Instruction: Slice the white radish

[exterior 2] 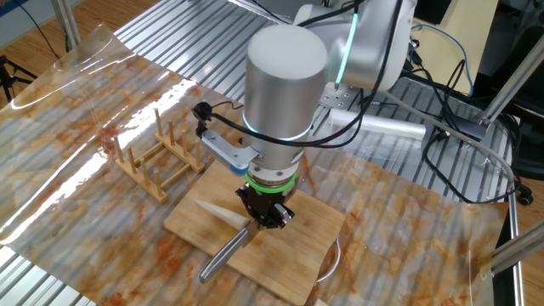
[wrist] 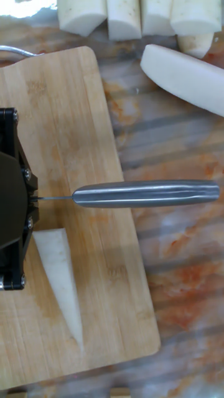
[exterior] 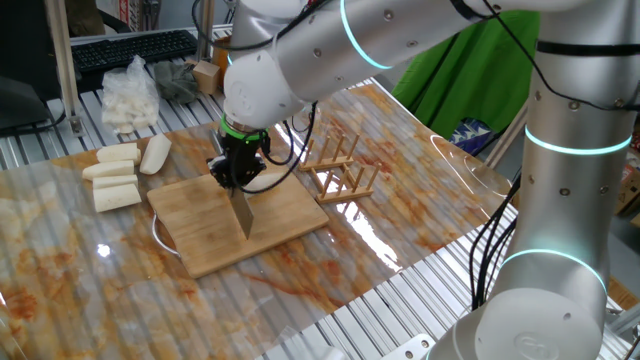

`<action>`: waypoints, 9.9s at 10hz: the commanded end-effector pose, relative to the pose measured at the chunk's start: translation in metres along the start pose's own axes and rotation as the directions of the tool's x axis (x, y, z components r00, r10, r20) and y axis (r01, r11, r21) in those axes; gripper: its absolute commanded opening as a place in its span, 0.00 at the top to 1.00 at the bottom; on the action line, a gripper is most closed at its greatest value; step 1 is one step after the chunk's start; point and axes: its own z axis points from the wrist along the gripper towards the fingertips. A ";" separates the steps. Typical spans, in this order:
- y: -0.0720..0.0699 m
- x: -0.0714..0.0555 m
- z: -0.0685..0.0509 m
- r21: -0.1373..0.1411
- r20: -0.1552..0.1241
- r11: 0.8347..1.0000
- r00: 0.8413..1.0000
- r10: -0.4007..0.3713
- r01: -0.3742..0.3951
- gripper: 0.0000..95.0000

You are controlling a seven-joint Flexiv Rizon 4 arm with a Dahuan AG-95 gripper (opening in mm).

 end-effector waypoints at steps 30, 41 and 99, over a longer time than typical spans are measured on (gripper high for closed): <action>-0.034 -0.001 -0.001 -0.036 0.020 0.999 0.999 -0.035 0.035 1.00; -0.034 0.000 0.011 -0.028 0.013 0.999 1.000 -0.022 0.023 1.00; -0.045 0.002 -0.030 0.020 -0.059 0.999 0.998 -0.025 0.026 1.00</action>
